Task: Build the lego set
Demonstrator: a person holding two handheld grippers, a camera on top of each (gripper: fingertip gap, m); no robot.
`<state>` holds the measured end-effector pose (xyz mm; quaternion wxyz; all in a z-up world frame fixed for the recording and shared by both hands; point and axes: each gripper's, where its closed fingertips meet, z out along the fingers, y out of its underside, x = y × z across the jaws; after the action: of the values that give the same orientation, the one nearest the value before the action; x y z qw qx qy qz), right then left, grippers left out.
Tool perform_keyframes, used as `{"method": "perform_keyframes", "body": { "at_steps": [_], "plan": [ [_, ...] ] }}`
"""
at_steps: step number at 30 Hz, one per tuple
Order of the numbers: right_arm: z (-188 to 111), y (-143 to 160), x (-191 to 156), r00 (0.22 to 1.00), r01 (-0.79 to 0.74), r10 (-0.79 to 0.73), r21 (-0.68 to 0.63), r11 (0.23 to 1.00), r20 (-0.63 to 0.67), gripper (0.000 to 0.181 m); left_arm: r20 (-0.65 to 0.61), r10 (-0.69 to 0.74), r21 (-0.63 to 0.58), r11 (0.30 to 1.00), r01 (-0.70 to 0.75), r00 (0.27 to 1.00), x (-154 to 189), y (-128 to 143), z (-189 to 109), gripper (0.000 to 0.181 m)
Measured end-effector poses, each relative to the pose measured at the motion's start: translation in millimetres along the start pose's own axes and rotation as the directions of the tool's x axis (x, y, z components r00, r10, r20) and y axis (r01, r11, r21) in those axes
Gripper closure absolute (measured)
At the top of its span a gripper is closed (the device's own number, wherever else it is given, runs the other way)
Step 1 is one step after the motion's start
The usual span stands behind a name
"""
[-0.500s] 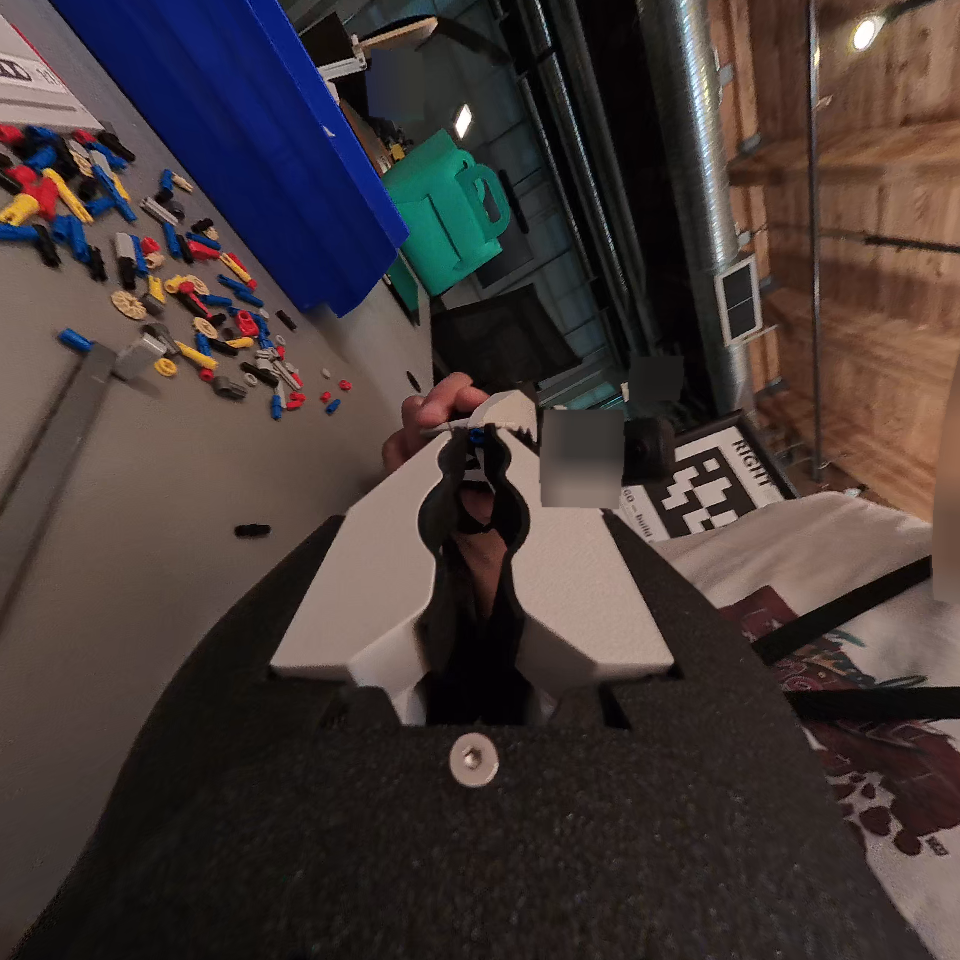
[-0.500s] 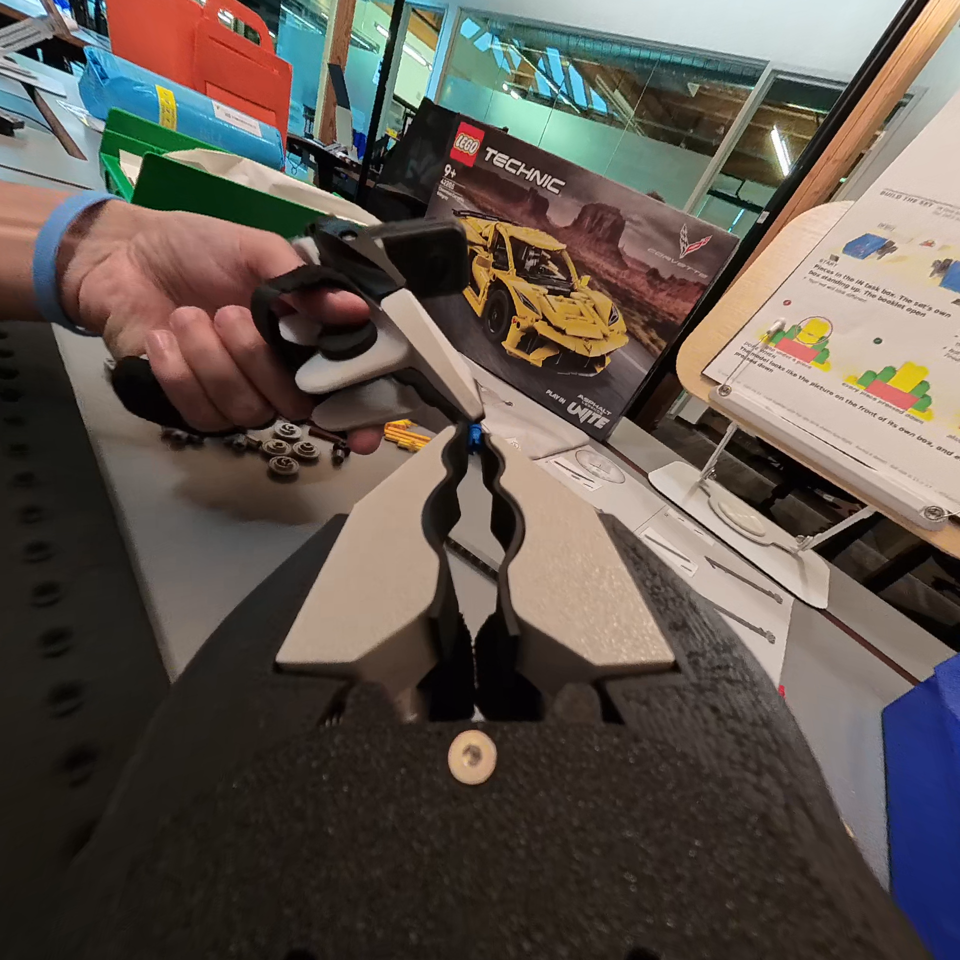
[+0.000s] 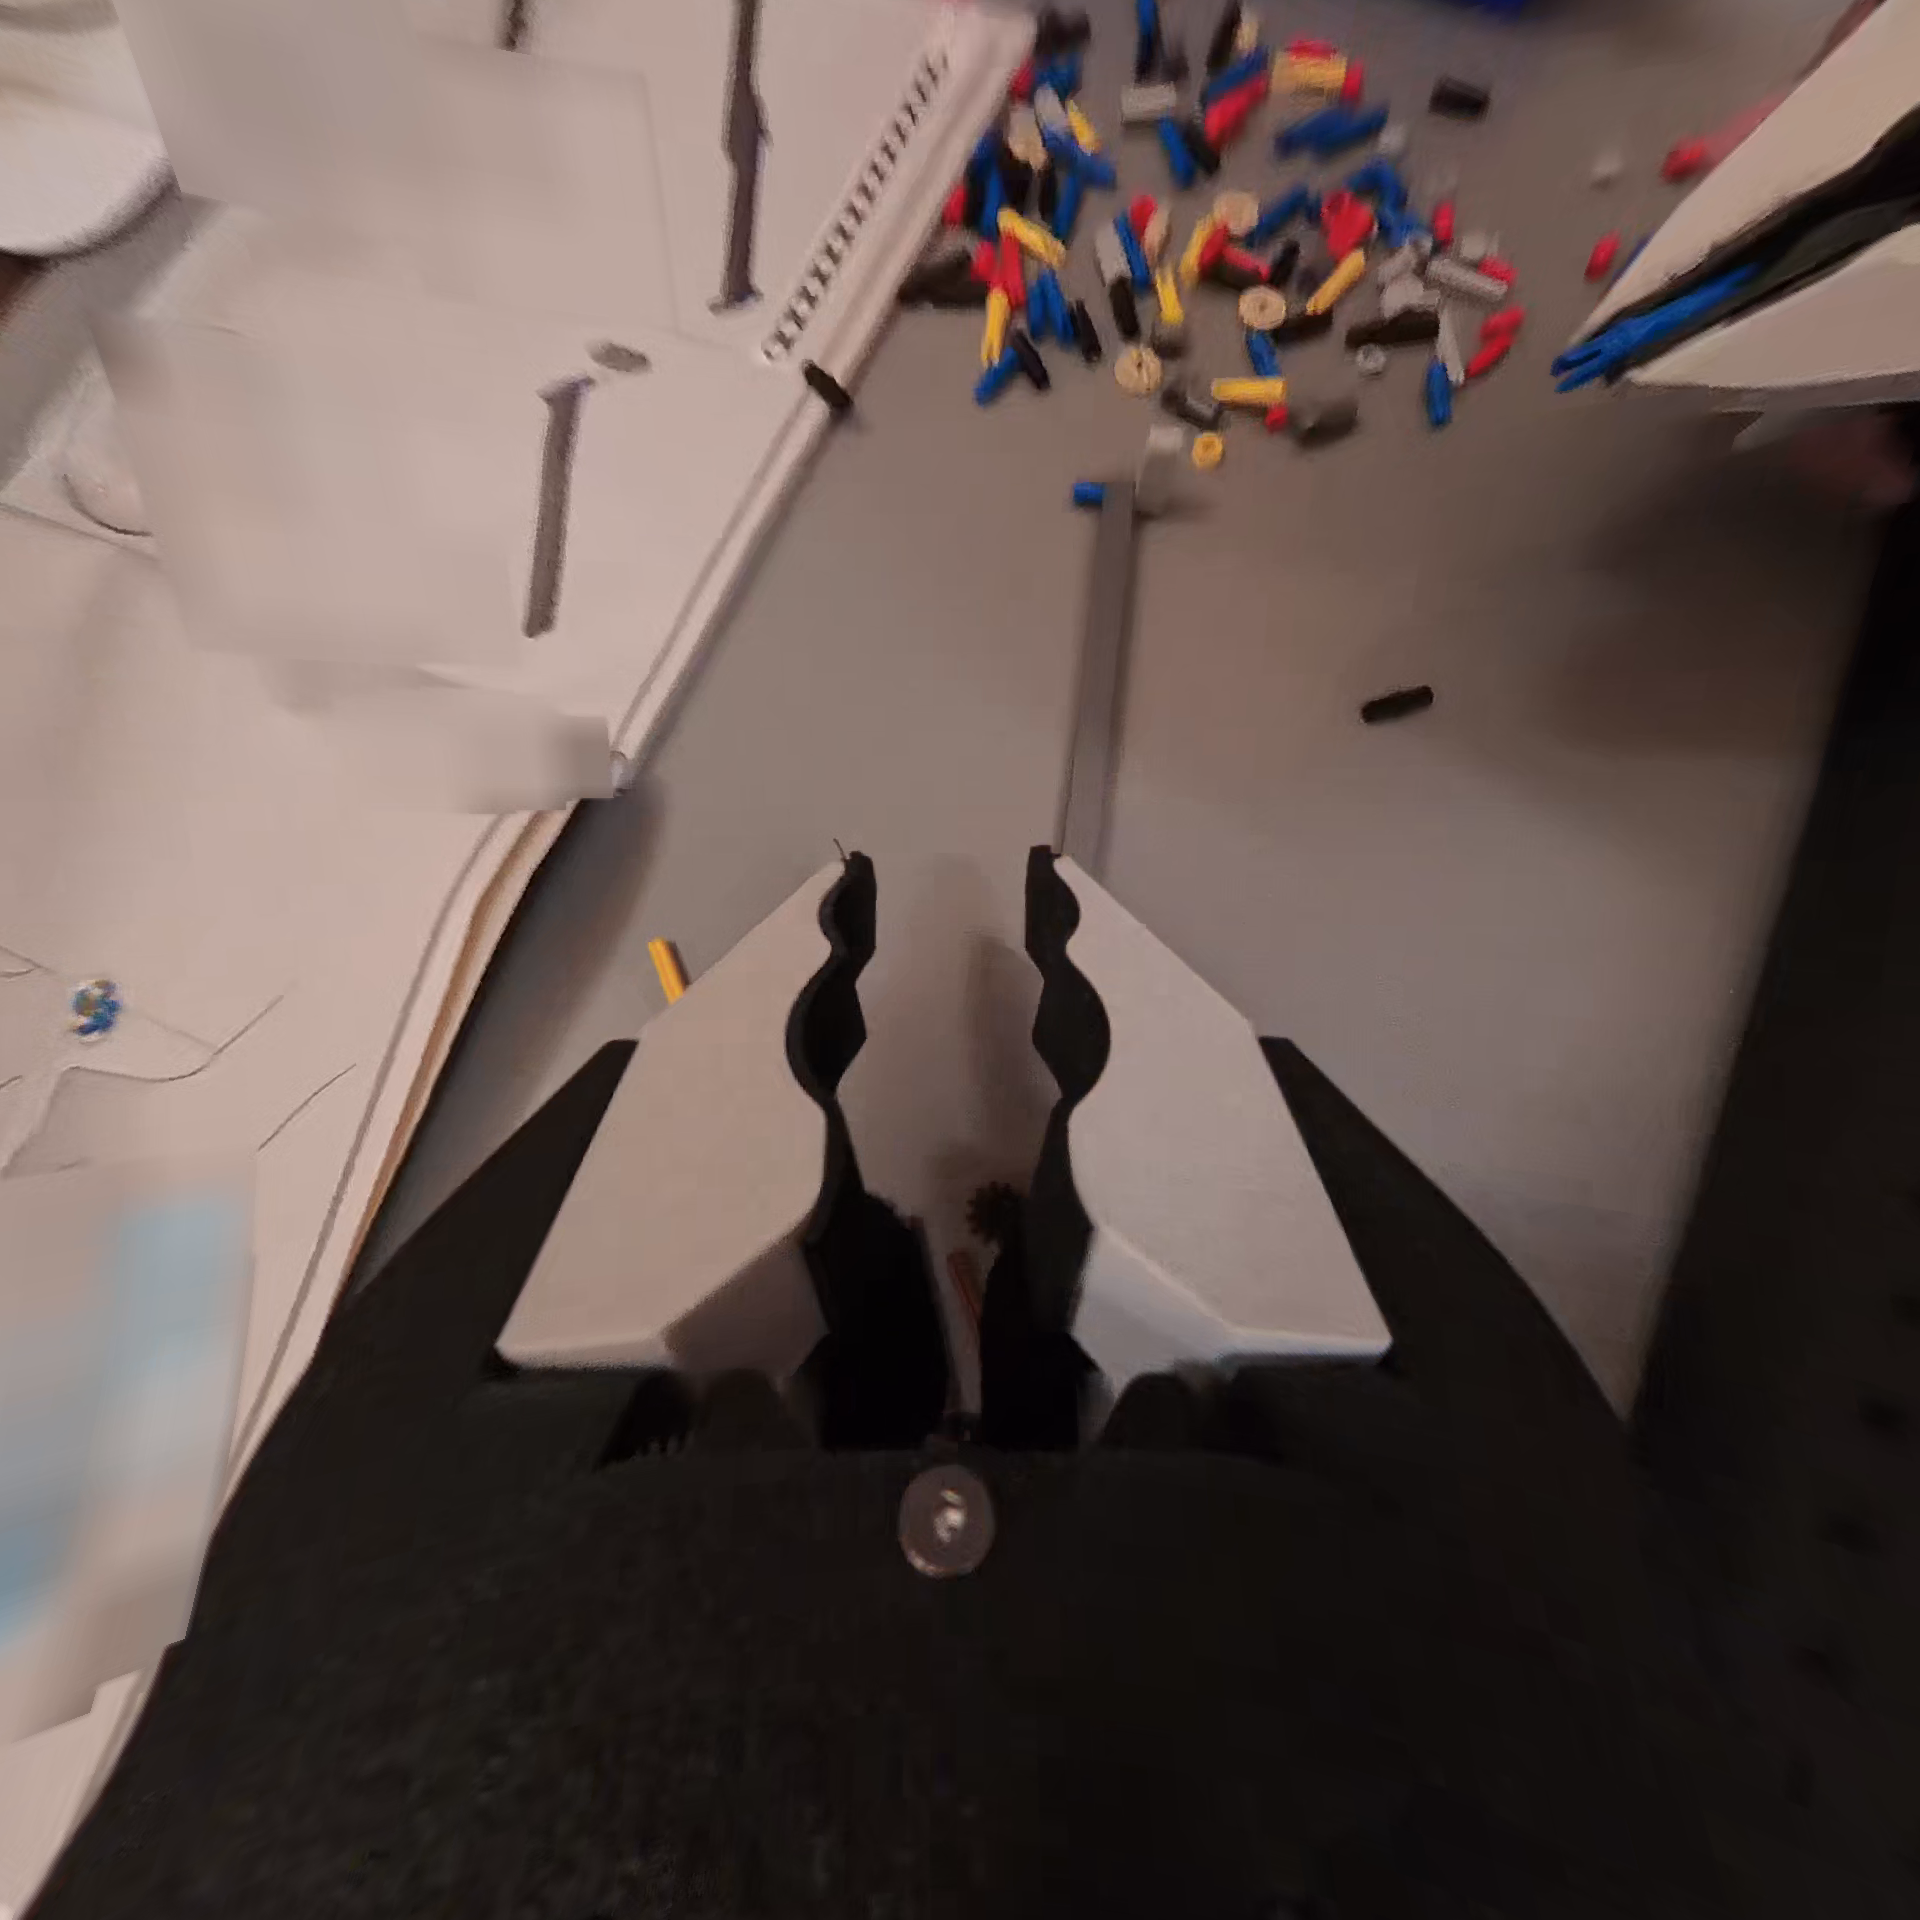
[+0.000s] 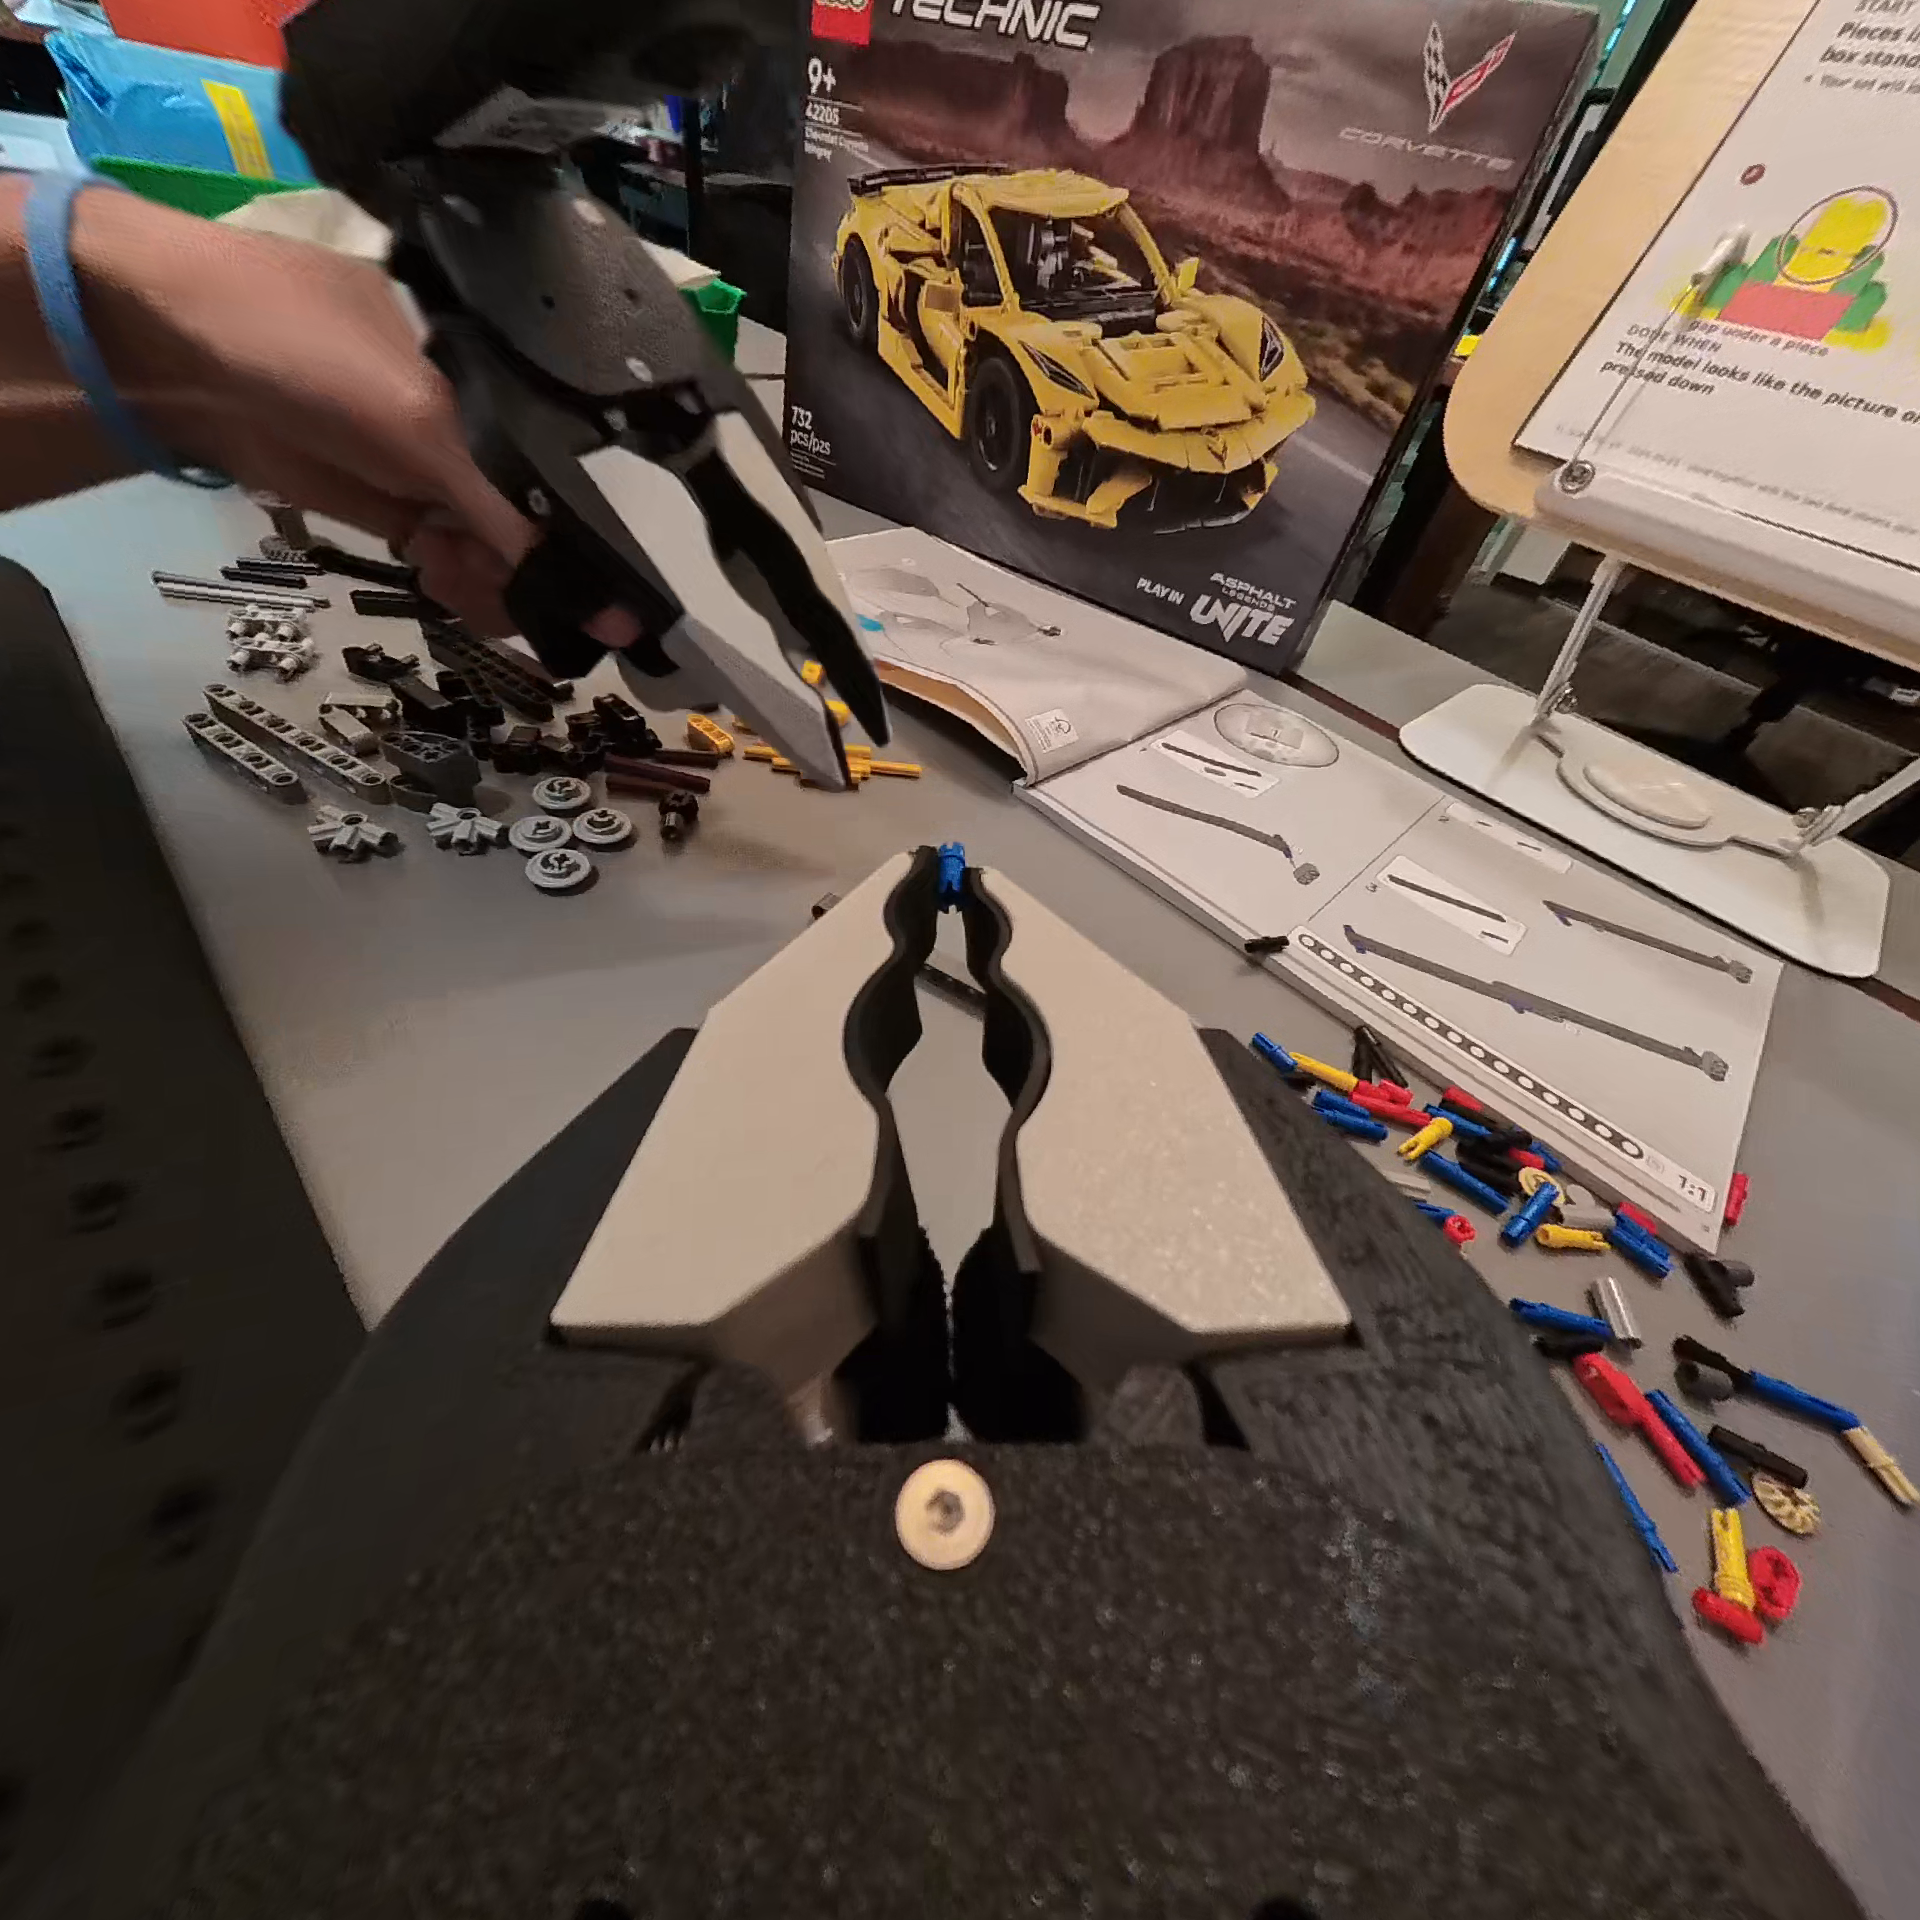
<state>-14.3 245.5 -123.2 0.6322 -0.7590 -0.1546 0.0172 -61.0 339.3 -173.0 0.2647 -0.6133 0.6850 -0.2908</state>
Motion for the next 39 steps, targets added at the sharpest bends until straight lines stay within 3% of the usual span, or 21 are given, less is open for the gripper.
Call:
{"method": "perform_keyframes", "body": {
  "at_steps": [4, 8, 13, 16, 19, 21, 24, 26, 28, 32, 35, 36, 39],
  "plan": [
    [0, 1, 1, 1.0, 0.016, -0.016, -0.007, 1.0, -0.014, 0.177, -0.126, 0.018, -0.133, 0.991, -0.035, 0.992, 20, -3, 25, 0.152],
    [-3, -1, 0, 0.999, 0.025, -0.025, 0.011, 1.0, -0.019, 0.177, -0.118, 0.136, -0.272, 0.948, -0.164, 0.984, 21, 6, 45, 0.154],
    [-4, -3, -1, 1.0, 0.026, -0.026, 0.02, 0.999, -0.017, 0.177, -0.2, 0.137, -0.317, 0.928, -0.196, 0.97, 35, 3, 56, 0.162],
    [-5, -2, 0, 0.999, 0.028, -0.028, 0.021, 0.999, -0.024, 0.177, -0.17, 0.148, -0.319, 0.927, -0.196, 0.974, 32, 0, 62, 0.175],
    [-6, -1, 5, 0.999, 0.015, -0.014, 0.014, 1.0, -0.046, 0.177, -0.139, 0.15, -0.301, 0.935, -0.186, 0.979, 27, -2, 64, 0.176],
    [-6, 1, 11, 0.998, -0.006, 0.006, 0.007, 1.0, -0.063, 0.177, -0.091, 0.11, -0.226, 0.966, -0.128, 0.99, 20, -12, 65, 0.176],
    [-7, 3, 15, 0.996, -0.033, 0.033, 0.004, 0.999, -0.079, 0.177, -0.153, -0.089, 0.071, 0.992, 0.101, 0.984, 20, -57, 50, 0.175],
    [-5, 4, 16, 0.996, -0.055, 0.054, -0.009, 0.998, -0.075, 0.177, -0.266, -0.242, 0.252, 0.917, 0.31, 0.933, 17, -87, 31, 0.175],
    [-4, 3, 16, 0.994, -0.084, 0.083, -0.005, 0.996, -0.073, 0.177, -0.386, -0.355, 0.355, 0.795, 0.492, 0.851, 14, -106, 16, 0.175],
    [-2, -7, 17, 0.981, -0.181, 0.184, 0.045, 0.982, -0.068, 0.177, -0.56, -0.399, 0.447, 0.593, 0.67, 0.726, 23, -123, -5, 0.175],
    [2, -14, -12, 0.977, -0.198, 0.195, 0.036, 0.98, 0.082, 0.177, -0.605, -0.413, 0.481, 0.492, 0.726, 0.681, 25, -128, -15, 0.175],
    [2, -20, -23, 0.979, -0.169, 0.161, 0.056, 0.984, 0.127, 0.177, -0.596, -0.419, 0.488, 0.489, 0.723, 0.685, 25, -128, -15, 0.175],
    [15, -24, -27, 0.982, -0.174, 0.17, 0.045, 0.984, 0.078, 0.177, -0.554, -0.411, 0.502, 0.53, 0.684, 0.724, 31, -127, -14, 0.175]
  ]
}}
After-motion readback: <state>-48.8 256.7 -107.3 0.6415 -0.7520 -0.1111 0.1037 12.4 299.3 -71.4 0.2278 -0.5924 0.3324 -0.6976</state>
